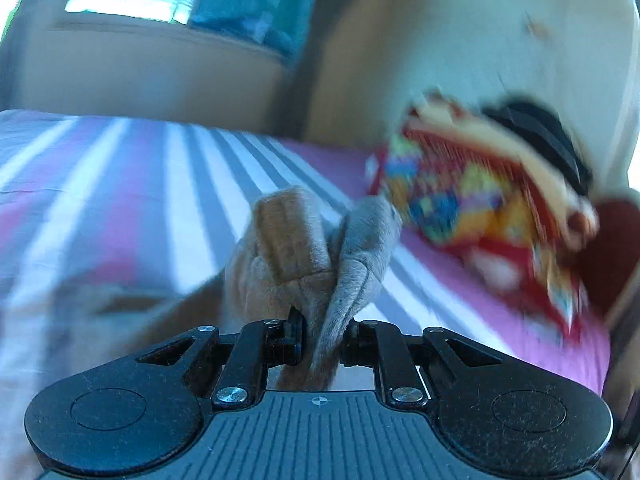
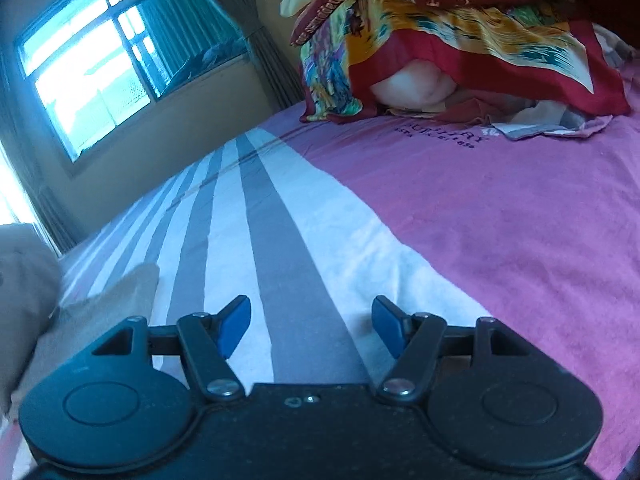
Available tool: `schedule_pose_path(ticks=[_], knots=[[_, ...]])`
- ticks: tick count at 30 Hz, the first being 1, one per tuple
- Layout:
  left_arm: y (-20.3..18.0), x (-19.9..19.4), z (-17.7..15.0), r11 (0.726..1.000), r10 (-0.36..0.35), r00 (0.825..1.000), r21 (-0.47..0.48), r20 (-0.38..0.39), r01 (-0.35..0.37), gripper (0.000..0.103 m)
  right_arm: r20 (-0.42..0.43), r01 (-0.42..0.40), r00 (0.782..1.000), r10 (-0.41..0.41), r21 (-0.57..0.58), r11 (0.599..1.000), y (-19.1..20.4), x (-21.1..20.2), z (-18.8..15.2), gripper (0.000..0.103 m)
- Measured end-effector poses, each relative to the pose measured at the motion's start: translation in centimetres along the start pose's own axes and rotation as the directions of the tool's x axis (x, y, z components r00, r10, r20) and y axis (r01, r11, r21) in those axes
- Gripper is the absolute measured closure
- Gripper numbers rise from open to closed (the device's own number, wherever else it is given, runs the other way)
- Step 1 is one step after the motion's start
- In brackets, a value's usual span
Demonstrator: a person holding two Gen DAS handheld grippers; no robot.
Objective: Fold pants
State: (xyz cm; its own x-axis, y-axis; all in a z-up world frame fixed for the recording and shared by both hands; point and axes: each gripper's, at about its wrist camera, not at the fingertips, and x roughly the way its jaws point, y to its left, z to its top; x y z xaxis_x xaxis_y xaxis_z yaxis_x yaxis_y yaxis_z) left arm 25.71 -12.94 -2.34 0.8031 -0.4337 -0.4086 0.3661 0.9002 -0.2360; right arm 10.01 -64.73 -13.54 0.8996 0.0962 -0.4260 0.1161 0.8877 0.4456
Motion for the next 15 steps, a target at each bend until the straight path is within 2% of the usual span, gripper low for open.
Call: schedule_pose_path(ticks=[4, 7, 10, 11, 13, 14, 15], knots=[[-4.6, 3.1, -3.7, 0.993, -0.028, 0.996, 0.111, -0.089, 0.038, 0.087, 0.005, -0.024, 1.000, 0.023, 0.043, 0.999, -0.7, -0.3, 0.0, 0.037], [-7.4, 5.3, -5.6, 0.976, -0.006, 0.986, 0.215, -0.164, 0.041, 0.085, 0.011, -0.036, 0.999, 0.035, 0.083, 0.996, -1.3, 0.0, 0.2, 0.037], [-9.6, 8.6, -7.6, 0.961, -0.009, 0.966, 0.266, -0.258, 0.080, 0.068, 0.011, -0.039, 0.999, 0.038, 0.102, 0.994, -1.7, 0.1, 0.1, 0.036], [-10.0, 8.9, -8.2, 0.956, -0.016, 0.963, 0.278, -0.268, 0.094, 0.048, 0.010, -0.038, 0.999, 0.037, 0.100, 0.994, -1.7, 0.2, 0.1, 0.036], [-10.6, 8.7, -8.6, 0.953, -0.101, 0.954, 0.247, -0.281, 0.174, 0.017, 0.007, -0.032, 0.999, 0.032, 0.084, 0.996, -1.4, 0.3, 0.0, 0.034], [-11.0, 8.4, -8.6, 0.953, -0.112, 0.954, 0.241, -0.277, 0.182, 0.016, 0.006, -0.028, 1.000, 0.028, 0.071, 0.997, -1.2, 0.4, -0.1, 0.034], [-11.5, 7.6, -8.5, 0.951, -0.102, 0.961, 0.257, -0.256, 0.169, 0.016, 0.007, -0.023, 1.000, 0.023, 0.059, 0.998, -1.0, 0.4, -0.1, 0.033]])
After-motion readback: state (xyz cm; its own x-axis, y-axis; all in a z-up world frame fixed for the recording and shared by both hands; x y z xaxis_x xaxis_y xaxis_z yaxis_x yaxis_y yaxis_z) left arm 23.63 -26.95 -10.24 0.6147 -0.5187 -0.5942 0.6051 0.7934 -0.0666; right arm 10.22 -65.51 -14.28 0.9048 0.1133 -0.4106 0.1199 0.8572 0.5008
